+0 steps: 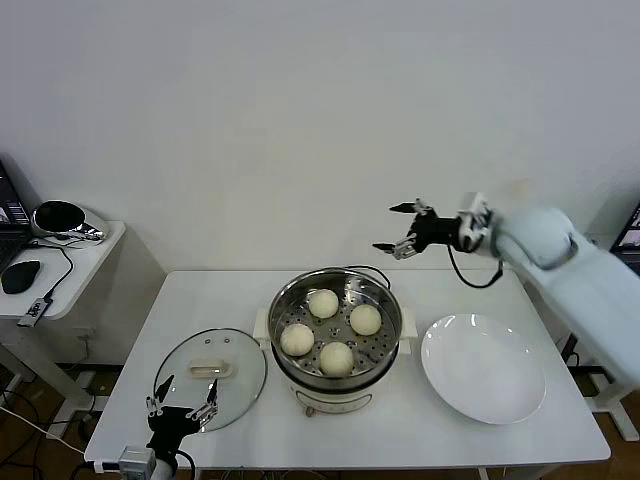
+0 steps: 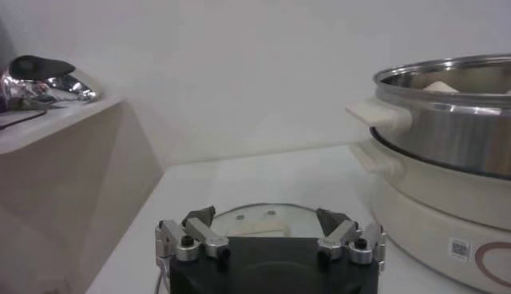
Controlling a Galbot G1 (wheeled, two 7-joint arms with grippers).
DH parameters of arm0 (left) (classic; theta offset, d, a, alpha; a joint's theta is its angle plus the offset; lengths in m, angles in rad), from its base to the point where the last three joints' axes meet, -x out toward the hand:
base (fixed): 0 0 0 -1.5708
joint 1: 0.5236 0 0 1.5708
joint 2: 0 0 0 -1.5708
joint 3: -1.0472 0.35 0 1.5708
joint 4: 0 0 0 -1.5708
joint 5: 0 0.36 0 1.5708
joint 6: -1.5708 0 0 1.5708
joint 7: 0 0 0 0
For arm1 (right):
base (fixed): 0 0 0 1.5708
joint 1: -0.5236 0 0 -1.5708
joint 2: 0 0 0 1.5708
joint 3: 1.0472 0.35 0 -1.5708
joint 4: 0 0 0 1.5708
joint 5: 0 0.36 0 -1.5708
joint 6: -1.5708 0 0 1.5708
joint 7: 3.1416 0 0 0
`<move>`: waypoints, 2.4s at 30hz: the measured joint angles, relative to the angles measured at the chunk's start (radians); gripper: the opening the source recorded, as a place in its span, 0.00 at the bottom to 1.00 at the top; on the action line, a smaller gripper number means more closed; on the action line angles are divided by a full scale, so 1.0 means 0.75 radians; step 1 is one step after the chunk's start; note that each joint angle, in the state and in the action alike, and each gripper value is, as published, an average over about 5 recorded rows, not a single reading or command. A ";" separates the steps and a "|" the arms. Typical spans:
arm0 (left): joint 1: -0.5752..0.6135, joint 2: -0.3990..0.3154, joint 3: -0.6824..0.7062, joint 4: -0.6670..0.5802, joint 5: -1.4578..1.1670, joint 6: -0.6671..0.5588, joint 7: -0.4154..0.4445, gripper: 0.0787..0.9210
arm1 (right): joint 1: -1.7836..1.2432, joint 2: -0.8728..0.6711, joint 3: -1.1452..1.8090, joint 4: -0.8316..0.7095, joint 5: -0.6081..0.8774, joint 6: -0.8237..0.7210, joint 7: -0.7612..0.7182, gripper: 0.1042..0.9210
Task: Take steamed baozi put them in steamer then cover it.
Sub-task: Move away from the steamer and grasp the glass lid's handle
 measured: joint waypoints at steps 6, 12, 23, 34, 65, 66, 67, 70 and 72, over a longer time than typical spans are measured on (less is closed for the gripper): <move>-0.017 0.006 0.003 0.011 0.003 0.000 0.007 0.88 | -0.488 0.122 0.462 0.078 0.033 0.124 0.178 0.88; -0.032 0.014 0.009 0.033 0.015 -0.002 -0.002 0.88 | -0.855 0.270 0.739 0.132 0.051 0.223 0.303 0.88; -0.072 0.054 -0.010 0.102 0.136 -0.065 -0.075 0.88 | -1.256 0.498 0.989 0.179 0.049 0.343 0.402 0.88; -0.132 0.135 0.067 0.258 0.806 -0.304 -0.368 0.88 | -1.425 0.587 1.061 0.230 0.019 0.374 0.429 0.88; -0.312 0.265 0.212 0.604 1.753 -0.283 -0.495 0.88 | -1.481 0.667 1.088 0.199 -0.059 0.378 0.422 0.88; -0.318 0.264 0.215 0.605 1.756 -0.273 -0.492 0.88 | -1.480 0.668 1.088 0.197 -0.061 0.379 0.422 0.88; -0.324 0.262 0.218 0.606 1.759 -0.263 -0.488 0.88 | -1.480 0.669 1.088 0.194 -0.063 0.379 0.422 0.88; -0.343 0.258 0.228 0.614 1.767 -0.231 -0.473 0.88 | -1.479 0.674 1.086 0.190 -0.068 0.380 0.420 0.88; -0.356 0.254 0.235 0.622 1.772 -0.208 -0.462 0.88 | -1.479 0.677 1.086 0.188 -0.071 0.380 0.419 0.88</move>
